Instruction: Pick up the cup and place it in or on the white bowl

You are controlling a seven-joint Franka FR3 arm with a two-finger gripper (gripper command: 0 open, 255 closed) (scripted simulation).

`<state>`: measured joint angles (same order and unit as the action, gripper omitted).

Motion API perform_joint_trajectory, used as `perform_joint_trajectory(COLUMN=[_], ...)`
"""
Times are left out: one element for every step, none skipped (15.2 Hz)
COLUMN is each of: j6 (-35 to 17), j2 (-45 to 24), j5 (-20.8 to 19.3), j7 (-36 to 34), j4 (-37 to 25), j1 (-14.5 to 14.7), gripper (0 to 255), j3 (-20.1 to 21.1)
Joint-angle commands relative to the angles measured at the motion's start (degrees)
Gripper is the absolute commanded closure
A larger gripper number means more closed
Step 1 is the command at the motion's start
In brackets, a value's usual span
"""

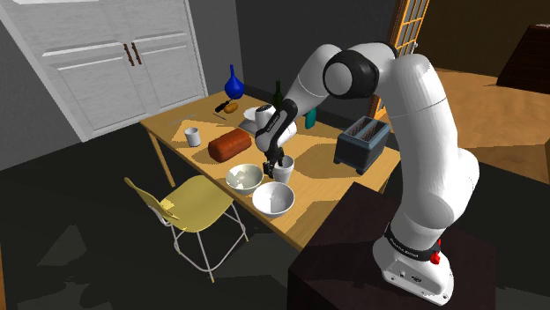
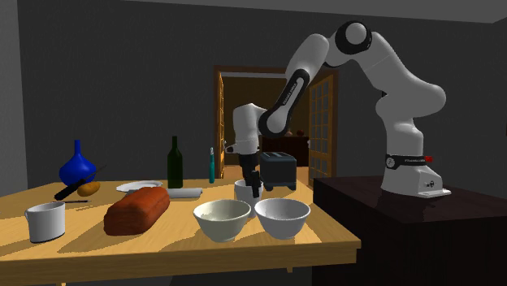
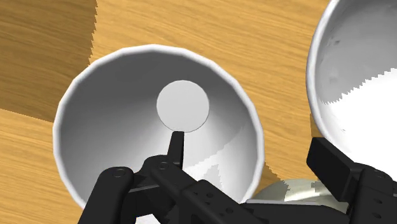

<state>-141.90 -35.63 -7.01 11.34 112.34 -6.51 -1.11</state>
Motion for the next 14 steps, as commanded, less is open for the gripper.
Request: perform_joint_trajectory(j6=[-0.05,-0.05,-0.04,-0.04,-0.04,-0.04,-0.04,-0.04,-0.03,-0.01,-0.01,-0.01,-0.05,0.44], j2=[-0.02,-0.02,-0.02,-0.02,-0.02,-0.02,-0.02,-0.02,-0.01,-0.02,-0.02,-0.04,-0.02,0.65], j5=[0.0,0.0,0.0,0.0,0.0,0.0,0.0,0.0,0.0,0.0,0.0,0.0,0.0,0.03], j7=[-0.01,-0.01,-0.01,-0.01,-0.01,-0.01,-0.01,-0.01,0.0,0.0,0.01,0.01,-0.01,0.05], j4=[0.02,0.02,0.02,0.02,0.02,0.02,0.02,0.02,0.01,-0.02,-0.02,-0.04,0.02,0.19], j1=[0.0,0.0,0.0,0.0,0.0,0.0,0.0,0.0,0.0,0.0,-0.01,-0.01,0.0,-0.01], gripper=[0,0,0,255,255,255,255,255,255,255,255,255,255,255], j3=[0.0,0.0,0.0,0.0,0.0,0.0,0.0,0.0,0.0,0.0,0.0,0.0,0.0,0.03])
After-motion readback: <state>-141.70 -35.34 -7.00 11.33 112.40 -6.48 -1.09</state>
